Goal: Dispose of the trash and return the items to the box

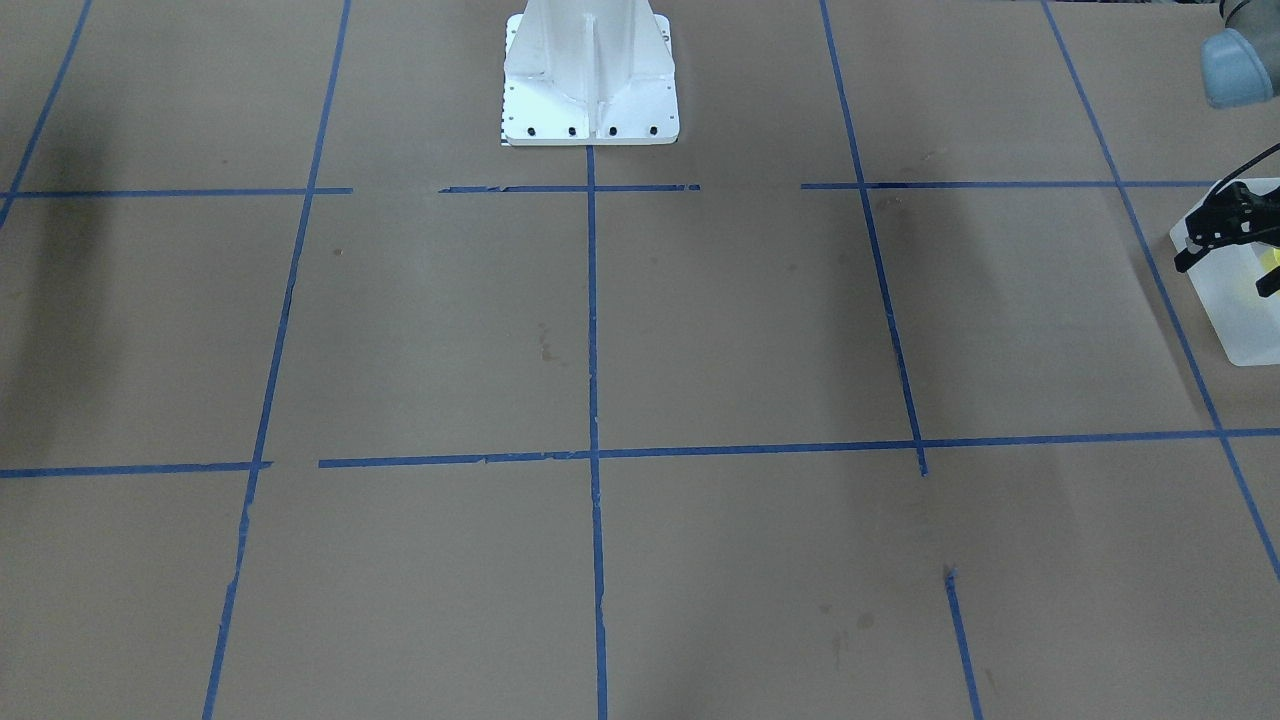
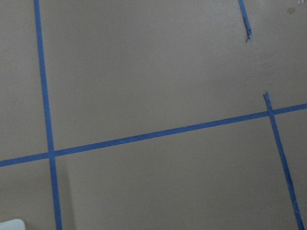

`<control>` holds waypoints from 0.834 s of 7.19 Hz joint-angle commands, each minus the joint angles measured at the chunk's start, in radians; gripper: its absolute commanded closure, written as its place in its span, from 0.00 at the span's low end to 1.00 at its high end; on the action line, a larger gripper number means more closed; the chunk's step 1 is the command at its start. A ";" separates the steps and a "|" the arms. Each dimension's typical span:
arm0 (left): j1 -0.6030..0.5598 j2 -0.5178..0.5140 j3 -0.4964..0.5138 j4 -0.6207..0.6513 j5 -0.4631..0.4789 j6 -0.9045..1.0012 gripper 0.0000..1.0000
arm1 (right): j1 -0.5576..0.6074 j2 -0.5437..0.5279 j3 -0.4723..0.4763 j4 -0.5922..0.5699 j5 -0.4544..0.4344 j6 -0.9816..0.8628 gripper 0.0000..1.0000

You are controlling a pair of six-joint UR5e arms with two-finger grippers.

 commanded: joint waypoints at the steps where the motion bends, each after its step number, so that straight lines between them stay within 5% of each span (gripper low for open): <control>1: -0.010 -0.012 -0.009 0.108 -0.001 0.078 0.00 | 0.022 0.025 -0.007 -0.076 -0.027 -0.121 0.00; 2: -0.050 -0.012 -0.014 0.151 0.013 0.210 0.00 | 0.020 0.018 -0.010 -0.076 -0.042 -0.125 0.00; 6: -0.107 0.039 -0.025 0.184 0.030 0.222 0.00 | 0.019 0.020 -0.050 -0.067 -0.027 -0.123 0.00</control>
